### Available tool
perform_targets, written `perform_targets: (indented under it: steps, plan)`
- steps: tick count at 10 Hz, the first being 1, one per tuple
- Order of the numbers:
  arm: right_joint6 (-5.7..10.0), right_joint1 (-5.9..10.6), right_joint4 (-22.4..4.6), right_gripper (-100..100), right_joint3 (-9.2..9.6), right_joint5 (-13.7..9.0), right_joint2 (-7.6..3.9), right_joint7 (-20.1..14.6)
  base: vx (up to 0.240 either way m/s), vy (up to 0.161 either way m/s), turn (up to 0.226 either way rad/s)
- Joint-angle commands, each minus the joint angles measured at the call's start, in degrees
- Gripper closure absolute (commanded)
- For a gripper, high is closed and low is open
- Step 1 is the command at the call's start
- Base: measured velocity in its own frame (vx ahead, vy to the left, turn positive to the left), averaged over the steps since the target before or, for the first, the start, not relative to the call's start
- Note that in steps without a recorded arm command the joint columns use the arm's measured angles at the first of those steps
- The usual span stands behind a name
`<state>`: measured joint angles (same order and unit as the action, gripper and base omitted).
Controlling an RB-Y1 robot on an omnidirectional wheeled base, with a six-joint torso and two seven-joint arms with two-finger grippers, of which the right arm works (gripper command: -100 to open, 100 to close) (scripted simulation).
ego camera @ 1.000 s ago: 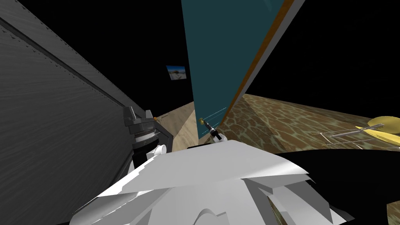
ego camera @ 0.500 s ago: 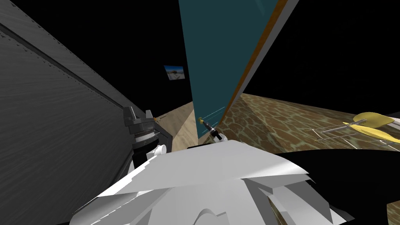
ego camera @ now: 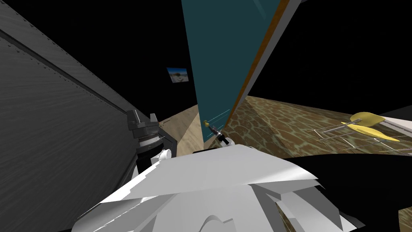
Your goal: Push the door open
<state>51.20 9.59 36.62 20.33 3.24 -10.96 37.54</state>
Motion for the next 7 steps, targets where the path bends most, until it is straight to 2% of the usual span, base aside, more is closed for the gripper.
perform_targets:
  steps: [1, 3, 5, 6, 7]
  plan:
    - [0.07, 0.04, -0.02, -100, 0.38, -0.09, -0.2, 1.67, -0.022, 0.008, -0.028]
    - [0.24, 0.0, 0.25, -100, 1.89, -0.41, -0.97, 5.43, -0.031, 0.015, -0.079]
    - [0.32, -0.02, 0.37, -100, 2.63, -0.57, -1.35, 8.42, -0.028, 0.007, -0.045]
    - [0.32, -0.02, 0.37, -100, 2.63, -0.57, -1.35, 8.8, -0.023, 0.003, -0.032]
    - [0.4, -0.04, 0.5, -100, 3.34, -0.72, -1.71, 11.08, -0.025, 0.004, -0.06]
